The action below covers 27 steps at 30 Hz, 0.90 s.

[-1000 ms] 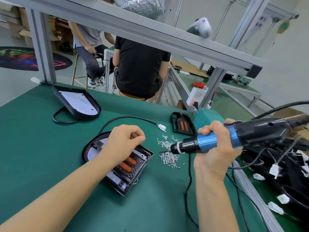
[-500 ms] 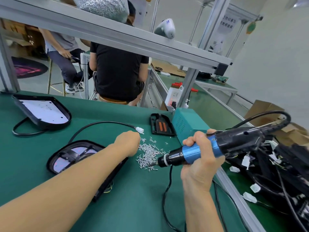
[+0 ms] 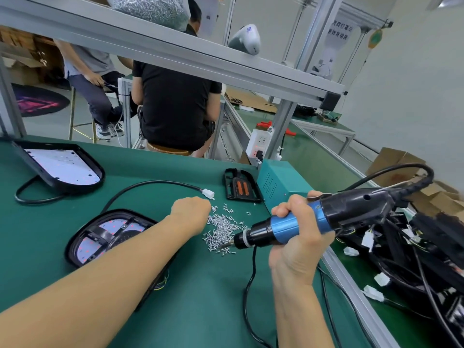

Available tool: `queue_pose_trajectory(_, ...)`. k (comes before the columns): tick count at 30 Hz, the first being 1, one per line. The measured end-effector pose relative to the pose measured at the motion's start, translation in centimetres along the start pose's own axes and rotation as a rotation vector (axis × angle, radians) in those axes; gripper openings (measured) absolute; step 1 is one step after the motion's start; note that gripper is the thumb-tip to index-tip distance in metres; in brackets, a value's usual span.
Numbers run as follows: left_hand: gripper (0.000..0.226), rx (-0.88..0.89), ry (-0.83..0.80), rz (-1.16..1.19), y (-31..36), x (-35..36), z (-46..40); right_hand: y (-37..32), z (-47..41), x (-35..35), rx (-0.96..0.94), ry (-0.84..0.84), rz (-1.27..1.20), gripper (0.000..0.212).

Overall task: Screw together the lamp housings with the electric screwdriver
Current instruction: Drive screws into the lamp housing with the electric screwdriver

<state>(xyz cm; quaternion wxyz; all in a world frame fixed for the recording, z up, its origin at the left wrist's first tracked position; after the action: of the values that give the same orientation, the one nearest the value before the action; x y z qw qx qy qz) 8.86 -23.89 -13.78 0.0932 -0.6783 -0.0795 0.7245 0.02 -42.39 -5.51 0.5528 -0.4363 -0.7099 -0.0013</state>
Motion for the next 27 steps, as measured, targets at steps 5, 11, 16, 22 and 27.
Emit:
queue_pose_trajectory(5,0.012,-0.015,0.067,0.924,-2.7,-1.5,1.4,-0.5,-0.3,0.3,0.025,0.025,-0.059,0.027)
queue_pose_trajectory(11,0.016,0.009,0.071,1.564,-5.8,-0.5,7.5,-0.8,0.4,2.1,0.063,0.017,-0.135,0.025)
queue_pose_trajectory(16,0.032,-0.073,-0.002,1.762,-7.0,1.6,12.2,-0.6,1.7,4.2,0.124,0.000,-0.219,0.023)
queue_pose_trajectory(22,0.010,-0.124,0.106,1.900,-7.8,2.5,15.0,0.0,3.4,6.0,0.207,-0.036,-0.306,0.018)
queue_pose_trajectory(27,0.012,-0.125,0.121,1.909,-7.7,2.8,16.3,0.1,4.3,6.8,0.238,-0.057,-0.331,0.016)
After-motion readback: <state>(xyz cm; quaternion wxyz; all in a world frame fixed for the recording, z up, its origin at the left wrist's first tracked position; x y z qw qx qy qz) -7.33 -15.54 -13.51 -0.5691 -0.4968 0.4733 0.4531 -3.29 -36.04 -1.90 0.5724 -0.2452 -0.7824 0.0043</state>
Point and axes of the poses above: each hand's wrist, its own z-axis away from the middle knuckle, its own x-axis out of the palm, y = z × x, the point moved 7 cm from there along -z, towards the middle knuckle, and after that the axes turned 15 degrees about -z, right-handed, at the moved point
